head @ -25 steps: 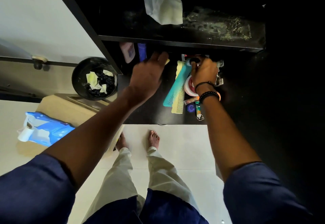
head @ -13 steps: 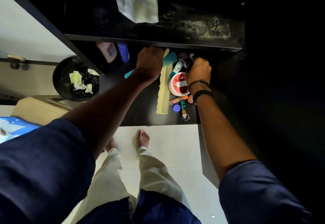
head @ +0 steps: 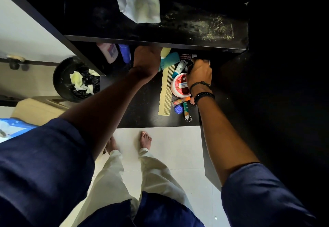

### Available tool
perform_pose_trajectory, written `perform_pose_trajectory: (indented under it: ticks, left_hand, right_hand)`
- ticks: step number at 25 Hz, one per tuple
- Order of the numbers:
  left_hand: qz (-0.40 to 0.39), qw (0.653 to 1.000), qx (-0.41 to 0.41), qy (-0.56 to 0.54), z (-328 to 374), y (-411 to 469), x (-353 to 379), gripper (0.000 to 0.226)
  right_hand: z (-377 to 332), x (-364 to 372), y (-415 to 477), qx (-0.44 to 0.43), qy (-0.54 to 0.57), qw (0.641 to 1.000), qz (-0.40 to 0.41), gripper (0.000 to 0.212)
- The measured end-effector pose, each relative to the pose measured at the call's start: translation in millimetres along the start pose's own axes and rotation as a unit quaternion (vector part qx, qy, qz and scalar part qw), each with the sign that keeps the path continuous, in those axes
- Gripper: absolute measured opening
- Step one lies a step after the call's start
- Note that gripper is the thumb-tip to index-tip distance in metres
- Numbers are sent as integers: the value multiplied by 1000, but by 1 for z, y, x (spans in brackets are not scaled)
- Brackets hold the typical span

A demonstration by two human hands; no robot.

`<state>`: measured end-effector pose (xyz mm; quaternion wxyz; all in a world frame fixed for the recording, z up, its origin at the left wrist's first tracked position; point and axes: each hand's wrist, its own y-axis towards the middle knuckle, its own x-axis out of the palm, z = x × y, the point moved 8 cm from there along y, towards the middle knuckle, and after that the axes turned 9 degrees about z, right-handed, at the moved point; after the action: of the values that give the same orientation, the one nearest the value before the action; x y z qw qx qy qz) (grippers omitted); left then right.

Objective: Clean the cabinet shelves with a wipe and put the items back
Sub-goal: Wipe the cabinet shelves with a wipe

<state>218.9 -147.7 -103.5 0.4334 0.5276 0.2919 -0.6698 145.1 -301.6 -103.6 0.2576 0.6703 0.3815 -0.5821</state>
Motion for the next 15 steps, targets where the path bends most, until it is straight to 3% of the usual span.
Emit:
perform_pose_trajectory:
  ticks: [3,5,7,10,15]
  left_hand:
    - [-25,999,-25,39,-14,-1,5,26]
    - [-45,998,-34,-14,-14,-1,8,29]
    - [-12,994,-69,-87,-18,1,5,30]
    - [51,989,-97,-100,-24,-3,-2,22]
    - [51,990,-101,-88,-25,-18,-3,24]
  right_hand:
    - [-1,0,-3,-1,9,1000,6,27]
    - [-1,-1,-6,1,12,1000,7,28]
    - [-2,0,-8,4,16,1000,3,30]
    - [-3,-3,-10,2,15,1000,14,31]
    - [-13,-1,-10,-33,30,999,29,34]
